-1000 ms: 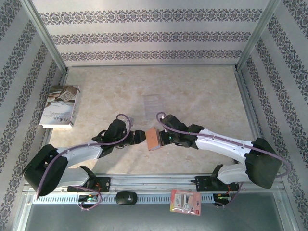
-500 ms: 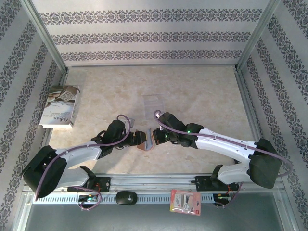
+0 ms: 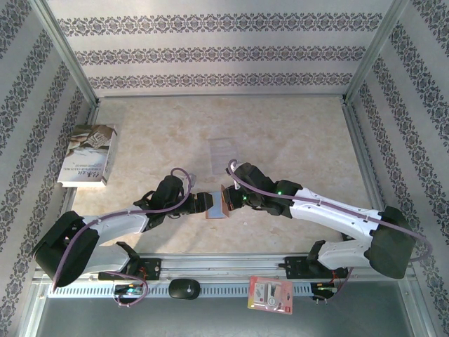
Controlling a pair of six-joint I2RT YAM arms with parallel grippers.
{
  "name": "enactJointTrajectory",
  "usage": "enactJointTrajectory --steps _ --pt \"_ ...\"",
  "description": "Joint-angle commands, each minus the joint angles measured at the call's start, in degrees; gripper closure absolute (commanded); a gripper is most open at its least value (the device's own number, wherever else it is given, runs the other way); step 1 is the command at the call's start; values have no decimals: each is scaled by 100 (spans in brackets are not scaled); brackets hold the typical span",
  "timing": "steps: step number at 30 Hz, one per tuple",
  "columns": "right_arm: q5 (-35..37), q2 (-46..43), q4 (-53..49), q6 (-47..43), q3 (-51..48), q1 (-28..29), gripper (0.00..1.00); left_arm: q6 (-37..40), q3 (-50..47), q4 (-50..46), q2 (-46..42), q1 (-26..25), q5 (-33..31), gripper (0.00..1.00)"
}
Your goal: Take the credit cards out of the card holder
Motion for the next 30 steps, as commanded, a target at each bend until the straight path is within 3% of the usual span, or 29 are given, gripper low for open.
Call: enactJointTrajectory --steps 1,9,16,30 --pt "58 -46 52 -71 -77 52 100 92 28 183 69 -11 112 33" --pt "702 -59 -403 300 -529 -305 100 245 180 -347 36 -19 -166 33" --pt "928 738 -499 377 -770 -537 100 668 660 -1084 163 -122 -510 34" --pt "1262 1433 -238 312 -842 -669 100 1060 988 -1862 765 -299 -1166 52"
